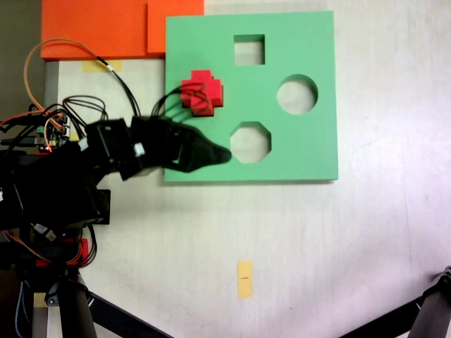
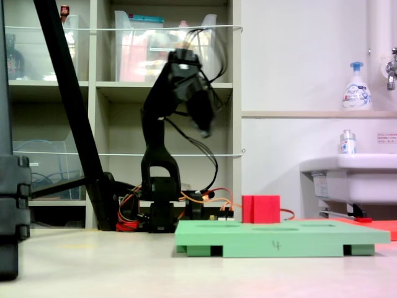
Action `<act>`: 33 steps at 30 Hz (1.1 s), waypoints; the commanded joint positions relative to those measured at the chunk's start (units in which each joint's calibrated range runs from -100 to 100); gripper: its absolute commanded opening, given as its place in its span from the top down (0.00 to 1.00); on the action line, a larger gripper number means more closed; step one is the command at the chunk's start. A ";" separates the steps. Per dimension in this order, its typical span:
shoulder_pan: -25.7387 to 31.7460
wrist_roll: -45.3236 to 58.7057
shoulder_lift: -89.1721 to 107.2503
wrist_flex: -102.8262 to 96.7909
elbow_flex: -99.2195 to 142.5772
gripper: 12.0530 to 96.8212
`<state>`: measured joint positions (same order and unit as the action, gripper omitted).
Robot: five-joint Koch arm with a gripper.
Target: Put the cross columnar block into the corresponding hole
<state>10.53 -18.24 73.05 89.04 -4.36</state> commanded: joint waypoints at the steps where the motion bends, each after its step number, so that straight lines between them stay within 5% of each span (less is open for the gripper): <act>1: -2.88 4.74 8.23 -9.93 6.06 0.42; 5: -4.25 8.50 26.95 -37.47 34.67 0.49; 20: -6.74 15.43 26.95 -99.58 104.36 0.55; 33: -7.23 14.95 26.95 -90.24 104.36 0.57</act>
<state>3.83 -3.10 99.59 -6.80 98.92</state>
